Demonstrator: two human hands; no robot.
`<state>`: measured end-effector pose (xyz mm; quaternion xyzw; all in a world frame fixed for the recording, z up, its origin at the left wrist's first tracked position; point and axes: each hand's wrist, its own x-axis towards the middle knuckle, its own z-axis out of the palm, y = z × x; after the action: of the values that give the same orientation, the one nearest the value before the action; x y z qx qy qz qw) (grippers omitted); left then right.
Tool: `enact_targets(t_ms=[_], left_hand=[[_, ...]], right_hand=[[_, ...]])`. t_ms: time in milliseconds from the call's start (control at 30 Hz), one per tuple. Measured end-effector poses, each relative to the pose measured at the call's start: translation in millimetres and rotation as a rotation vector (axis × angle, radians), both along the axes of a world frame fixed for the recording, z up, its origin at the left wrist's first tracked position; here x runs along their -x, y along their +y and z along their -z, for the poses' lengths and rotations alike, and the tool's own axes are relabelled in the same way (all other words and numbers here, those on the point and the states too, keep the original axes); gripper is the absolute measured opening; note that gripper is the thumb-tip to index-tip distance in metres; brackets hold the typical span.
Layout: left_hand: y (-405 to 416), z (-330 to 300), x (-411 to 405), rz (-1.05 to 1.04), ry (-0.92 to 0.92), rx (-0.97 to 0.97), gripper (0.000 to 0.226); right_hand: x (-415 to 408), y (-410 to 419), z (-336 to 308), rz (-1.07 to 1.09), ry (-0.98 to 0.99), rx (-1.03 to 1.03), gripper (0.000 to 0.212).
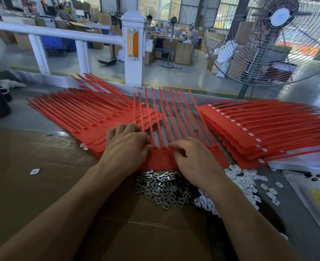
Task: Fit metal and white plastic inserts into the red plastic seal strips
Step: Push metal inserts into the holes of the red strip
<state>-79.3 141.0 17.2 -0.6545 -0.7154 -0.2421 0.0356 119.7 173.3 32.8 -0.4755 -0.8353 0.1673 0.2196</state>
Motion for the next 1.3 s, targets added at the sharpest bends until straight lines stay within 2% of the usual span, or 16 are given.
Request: enact_targets(t_ms=[133, 233, 300, 400, 667, 833, 967, 1167, 1300], left_hand=[[-0.4, 0.4, 2.5, -0.018, 0.006, 0.009, 0.023], [-0.2, 0.8, 5.0, -0.026, 0.004, 0.012, 0.023], [-0.4, 0.6, 6.9, -0.037, -0.004, 0.019, 0.022], [-1.6, 0.8, 9.4, -0.037, -0.018, 0.033, 0.021], [-3.1, -0.4, 8.5, -0.028, -0.055, 0.048, 0.018], [-3.7, -1.0, 9.0, -0.021, -0.082, 0.071, 0.016], [-5.8, -3.1, 7.4, -0.017, -0.096, 0.071, 0.015], [-11.1, -8.8, 2.2, 0.072, -0.149, -0.056, 0.007], [-13.3, -12.5, -2.6, 0.205, -0.287, -0.073, 0.009]], right_hand=[[-8.6, -0.2, -4.2, -0.114, 0.017, 0.069, 0.016], [-11.1, -3.8, -8.6, -0.264, -0.059, 0.192, 0.024], [-9.5, -5.9, -9.6, -0.315, -0.114, 0.195, 0.029], [-6.4, -8.7, -10.6, -0.336, -0.111, 0.165, 0.019], [-4.3, -12.5, -11.9, -0.345, -0.119, 0.103, 0.003], [-1.2, -13.4, -7.6, -0.318, -0.086, 0.061, 0.003], [-0.2, -12.7, -4.0, -0.274, 0.004, 0.066, 0.006], [-2.1, -9.0, 0.3, -0.156, 0.208, 0.133, 0.009], [-5.1, -5.7, 1.6, -0.112, 0.248, 0.232, 0.007]])
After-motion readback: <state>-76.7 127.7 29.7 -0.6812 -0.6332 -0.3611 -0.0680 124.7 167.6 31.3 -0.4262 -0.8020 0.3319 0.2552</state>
